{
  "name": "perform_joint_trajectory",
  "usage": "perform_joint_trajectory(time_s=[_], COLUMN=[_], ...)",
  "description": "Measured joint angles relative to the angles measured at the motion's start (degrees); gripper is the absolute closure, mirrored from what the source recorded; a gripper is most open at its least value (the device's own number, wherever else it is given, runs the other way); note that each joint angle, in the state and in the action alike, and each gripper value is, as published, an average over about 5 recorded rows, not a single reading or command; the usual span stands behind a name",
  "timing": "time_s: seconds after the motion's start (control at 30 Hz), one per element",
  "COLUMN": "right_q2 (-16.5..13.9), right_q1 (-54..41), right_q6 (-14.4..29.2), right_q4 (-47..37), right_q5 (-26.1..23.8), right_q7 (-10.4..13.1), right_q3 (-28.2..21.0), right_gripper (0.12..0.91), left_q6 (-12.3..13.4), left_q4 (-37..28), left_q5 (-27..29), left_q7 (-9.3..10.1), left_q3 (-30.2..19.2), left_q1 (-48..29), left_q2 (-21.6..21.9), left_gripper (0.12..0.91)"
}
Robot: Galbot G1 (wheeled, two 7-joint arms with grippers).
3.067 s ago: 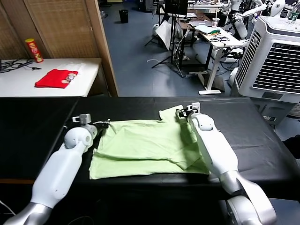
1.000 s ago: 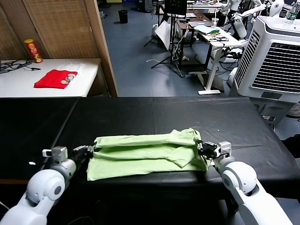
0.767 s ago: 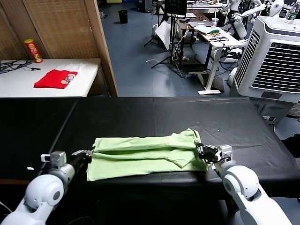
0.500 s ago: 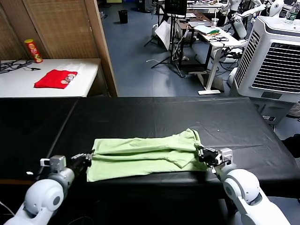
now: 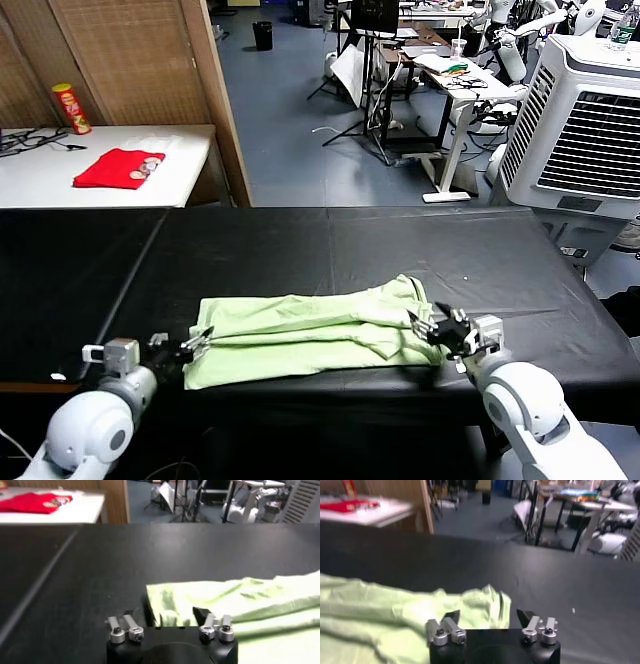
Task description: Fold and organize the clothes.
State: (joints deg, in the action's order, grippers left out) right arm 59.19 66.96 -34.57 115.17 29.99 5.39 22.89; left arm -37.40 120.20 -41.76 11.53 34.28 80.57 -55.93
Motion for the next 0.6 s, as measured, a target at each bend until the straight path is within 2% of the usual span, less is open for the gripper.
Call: perform_joint_trajectory(time_s=[0.23,0.6], right_q2=[3.62,7.45], right_q1=[-7.96,-16.49], right_q6=[2.61,2.59], right_q4=[-8.76,-21.40], right_q5=[-3.47,-4.39], right_q7=[0.14,-1.22], right_q3=[-3.36,-7.62], right_gripper=[0.227,0.227], left_q6=[1.09,0.97], left_q4=[-4.61,-14.26], left_q5=[-1.93,-5.18], left_q7=[0.68,0.14], left_q3=[-2.05,-4.93], left_q1=[-6.15,-13.73], left_q2=[-1.51,-3.57], left_gripper=[0.232,0.232])
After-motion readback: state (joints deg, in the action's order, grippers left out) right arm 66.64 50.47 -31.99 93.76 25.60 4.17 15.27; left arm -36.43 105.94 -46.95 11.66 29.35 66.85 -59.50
